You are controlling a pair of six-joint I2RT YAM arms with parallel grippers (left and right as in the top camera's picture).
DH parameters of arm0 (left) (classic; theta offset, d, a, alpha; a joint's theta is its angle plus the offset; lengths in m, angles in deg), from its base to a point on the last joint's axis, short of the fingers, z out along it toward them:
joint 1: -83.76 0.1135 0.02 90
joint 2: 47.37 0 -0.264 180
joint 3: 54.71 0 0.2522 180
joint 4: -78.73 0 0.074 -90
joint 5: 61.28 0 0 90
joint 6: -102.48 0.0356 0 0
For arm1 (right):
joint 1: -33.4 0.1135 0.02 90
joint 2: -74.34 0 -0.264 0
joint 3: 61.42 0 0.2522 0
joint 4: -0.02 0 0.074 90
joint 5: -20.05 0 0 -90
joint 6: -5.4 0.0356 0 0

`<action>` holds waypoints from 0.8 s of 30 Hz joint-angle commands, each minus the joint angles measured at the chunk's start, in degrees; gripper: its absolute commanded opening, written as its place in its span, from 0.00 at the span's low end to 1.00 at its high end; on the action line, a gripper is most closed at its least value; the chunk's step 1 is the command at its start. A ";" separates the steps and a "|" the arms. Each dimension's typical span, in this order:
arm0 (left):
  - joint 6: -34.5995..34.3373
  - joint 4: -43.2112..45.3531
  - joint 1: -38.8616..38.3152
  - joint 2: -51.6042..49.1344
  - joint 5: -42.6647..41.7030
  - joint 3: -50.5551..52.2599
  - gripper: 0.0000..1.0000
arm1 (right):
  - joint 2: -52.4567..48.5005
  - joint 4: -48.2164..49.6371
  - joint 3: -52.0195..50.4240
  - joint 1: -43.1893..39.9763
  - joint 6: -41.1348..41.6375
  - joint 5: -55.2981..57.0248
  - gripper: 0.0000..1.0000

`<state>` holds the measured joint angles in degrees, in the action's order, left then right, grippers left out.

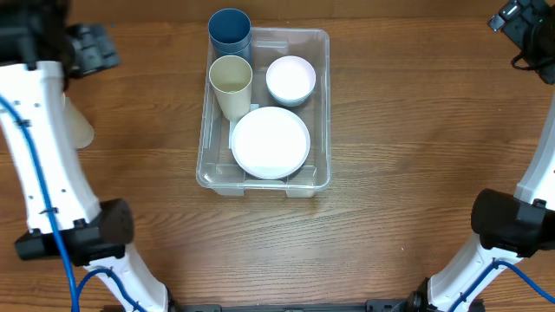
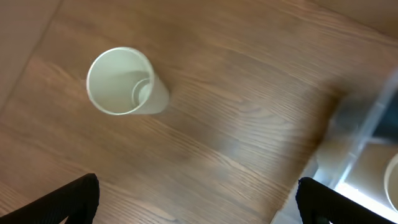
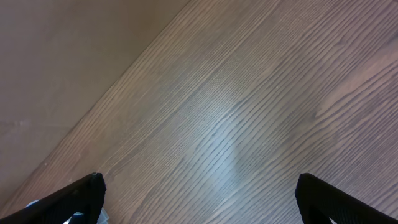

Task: Pack container
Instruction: 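Release the cream cup and grasp the second cream cup with the left gripper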

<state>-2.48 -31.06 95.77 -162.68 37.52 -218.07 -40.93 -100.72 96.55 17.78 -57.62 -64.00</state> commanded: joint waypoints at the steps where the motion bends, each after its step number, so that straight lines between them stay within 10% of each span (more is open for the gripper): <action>1: -0.90 0.46 6.69 -4.42 -7.67 0.04 1.00 | 0.28 0.28 0.39 0.11 0.24 0.44 1.00; 15: 3.21 3.30 13.46 -23.78 -14.82 0.26 0.98 | 0.28 0.28 0.39 0.11 0.24 0.44 1.00; 17: 3.19 3.67 13.49 -23.78 -14.86 0.26 0.80 | 0.28 0.28 0.39 0.11 0.24 0.44 1.00; 20: 3.04 3.72 13.49 -23.78 -14.91 0.26 0.09 | 0.28 0.28 0.39 0.11 0.24 0.44 1.00; 24: 2.71 3.26 13.49 -23.76 -17.55 0.24 0.04 | 0.28 0.26 0.39 0.11 0.24 0.44 1.00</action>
<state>-0.17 -27.34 108.80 -186.53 23.77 -217.63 -40.93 -100.74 96.55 17.78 -57.64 -63.98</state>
